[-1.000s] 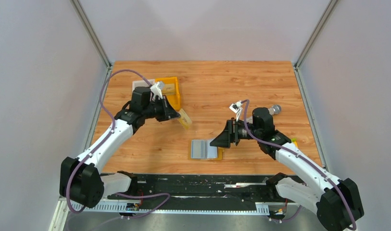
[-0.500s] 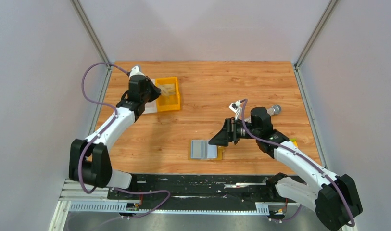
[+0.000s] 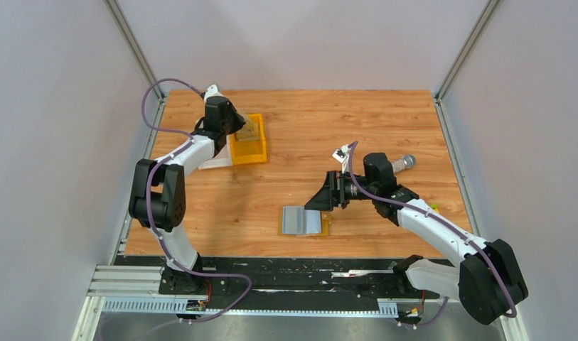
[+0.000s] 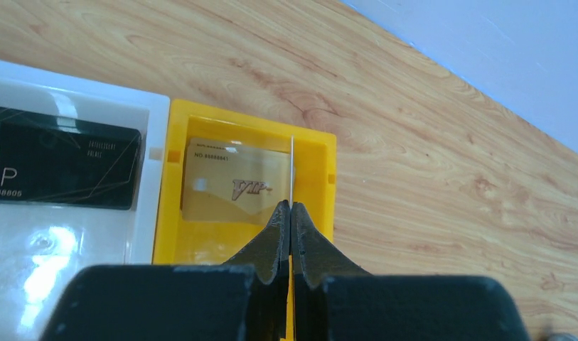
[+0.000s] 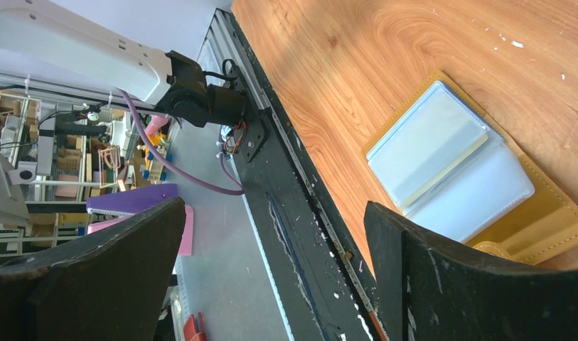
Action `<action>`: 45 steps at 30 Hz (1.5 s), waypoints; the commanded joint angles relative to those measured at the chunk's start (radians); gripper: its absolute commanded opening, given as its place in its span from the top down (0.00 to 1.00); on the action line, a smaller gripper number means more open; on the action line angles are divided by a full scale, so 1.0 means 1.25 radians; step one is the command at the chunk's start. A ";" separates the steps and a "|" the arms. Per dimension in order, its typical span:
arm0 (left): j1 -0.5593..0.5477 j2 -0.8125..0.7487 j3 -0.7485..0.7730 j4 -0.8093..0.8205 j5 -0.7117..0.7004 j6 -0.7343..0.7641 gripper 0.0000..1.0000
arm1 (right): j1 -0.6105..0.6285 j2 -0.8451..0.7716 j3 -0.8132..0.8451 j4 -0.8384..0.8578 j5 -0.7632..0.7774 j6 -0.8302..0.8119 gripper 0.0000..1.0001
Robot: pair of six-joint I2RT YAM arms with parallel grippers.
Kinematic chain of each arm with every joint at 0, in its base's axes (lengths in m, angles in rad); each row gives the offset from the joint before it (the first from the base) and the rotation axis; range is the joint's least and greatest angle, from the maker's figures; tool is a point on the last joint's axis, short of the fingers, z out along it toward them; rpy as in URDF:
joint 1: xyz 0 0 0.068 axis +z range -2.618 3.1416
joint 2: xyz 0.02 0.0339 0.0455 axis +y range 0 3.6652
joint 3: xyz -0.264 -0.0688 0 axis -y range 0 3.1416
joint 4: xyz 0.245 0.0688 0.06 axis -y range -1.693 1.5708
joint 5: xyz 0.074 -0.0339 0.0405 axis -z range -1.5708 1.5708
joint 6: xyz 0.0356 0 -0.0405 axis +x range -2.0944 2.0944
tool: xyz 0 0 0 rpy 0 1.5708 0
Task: Take the credit cards out of the card holder
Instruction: Place the credit card in the storage box.
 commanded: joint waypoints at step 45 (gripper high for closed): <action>0.026 0.128 0.080 0.050 0.028 0.073 0.62 | 0.003 0.047 0.040 0.020 -0.002 -0.054 0.00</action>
